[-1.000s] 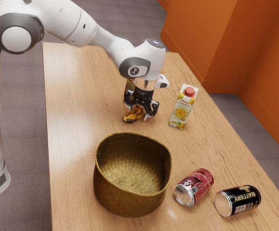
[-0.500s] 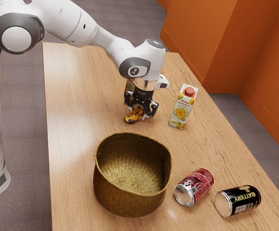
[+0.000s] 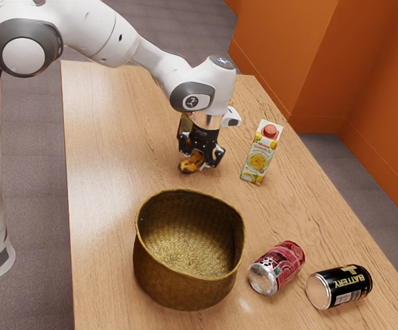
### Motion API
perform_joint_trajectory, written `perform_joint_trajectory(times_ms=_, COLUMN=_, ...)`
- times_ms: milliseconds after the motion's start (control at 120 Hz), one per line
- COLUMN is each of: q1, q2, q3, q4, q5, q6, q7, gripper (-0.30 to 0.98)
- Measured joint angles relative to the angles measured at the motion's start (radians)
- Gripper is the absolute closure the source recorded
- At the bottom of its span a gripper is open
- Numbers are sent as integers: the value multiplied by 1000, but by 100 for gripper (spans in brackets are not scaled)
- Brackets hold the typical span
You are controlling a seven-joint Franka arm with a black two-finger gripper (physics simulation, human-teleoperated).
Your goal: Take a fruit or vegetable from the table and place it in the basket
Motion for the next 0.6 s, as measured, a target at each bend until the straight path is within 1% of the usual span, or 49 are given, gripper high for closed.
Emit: perform_joint_trajectory(times_ms=600, q1=-1, q2=-7, q3=-1, q4=2, q5=-2, q6=-6, q7=-15, gripper=56)
